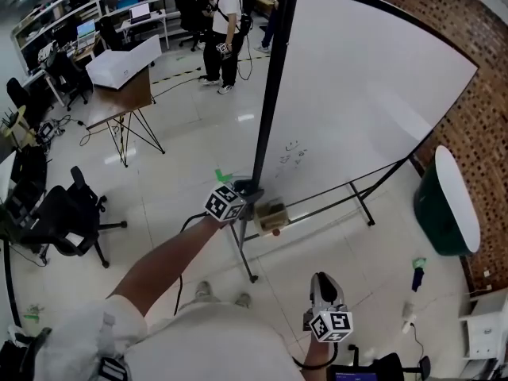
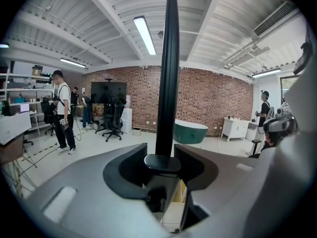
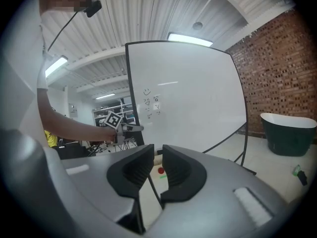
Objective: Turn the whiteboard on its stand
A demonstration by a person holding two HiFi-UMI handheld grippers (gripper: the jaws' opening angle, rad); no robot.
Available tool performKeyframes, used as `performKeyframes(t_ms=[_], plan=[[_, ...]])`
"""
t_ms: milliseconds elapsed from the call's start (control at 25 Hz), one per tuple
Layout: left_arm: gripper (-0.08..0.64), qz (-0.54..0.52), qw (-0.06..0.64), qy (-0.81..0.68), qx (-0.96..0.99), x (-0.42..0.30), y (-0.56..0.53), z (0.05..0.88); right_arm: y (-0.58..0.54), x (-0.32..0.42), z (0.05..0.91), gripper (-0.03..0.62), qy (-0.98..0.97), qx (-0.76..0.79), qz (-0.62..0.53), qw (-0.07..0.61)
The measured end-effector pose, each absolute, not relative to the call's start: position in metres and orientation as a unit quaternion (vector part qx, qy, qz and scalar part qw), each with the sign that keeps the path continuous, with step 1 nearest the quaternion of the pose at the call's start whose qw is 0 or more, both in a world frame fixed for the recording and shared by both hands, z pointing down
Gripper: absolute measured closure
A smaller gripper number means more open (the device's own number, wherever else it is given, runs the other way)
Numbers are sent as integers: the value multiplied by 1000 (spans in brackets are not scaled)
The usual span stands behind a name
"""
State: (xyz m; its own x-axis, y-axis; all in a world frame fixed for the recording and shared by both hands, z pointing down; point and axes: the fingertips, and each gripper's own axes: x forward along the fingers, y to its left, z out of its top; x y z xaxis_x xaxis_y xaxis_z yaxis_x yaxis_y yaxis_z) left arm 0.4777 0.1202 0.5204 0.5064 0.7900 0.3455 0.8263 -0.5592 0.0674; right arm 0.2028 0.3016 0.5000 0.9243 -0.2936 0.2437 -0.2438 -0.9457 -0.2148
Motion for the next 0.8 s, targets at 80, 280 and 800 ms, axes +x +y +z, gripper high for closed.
performKeyframes(t_ms=[80,280,800], plan=[[373,-167,51,-465,-868,477,116,519,298,203,502,537,147,-975,-141,90],[373,-165,47,-457,-873,475,113,518,293,205,503,537,167,-971,-149,83],[373,-169,40,-459,-871,474,112,518,293,205,506,537,120,-978,-151,81]])
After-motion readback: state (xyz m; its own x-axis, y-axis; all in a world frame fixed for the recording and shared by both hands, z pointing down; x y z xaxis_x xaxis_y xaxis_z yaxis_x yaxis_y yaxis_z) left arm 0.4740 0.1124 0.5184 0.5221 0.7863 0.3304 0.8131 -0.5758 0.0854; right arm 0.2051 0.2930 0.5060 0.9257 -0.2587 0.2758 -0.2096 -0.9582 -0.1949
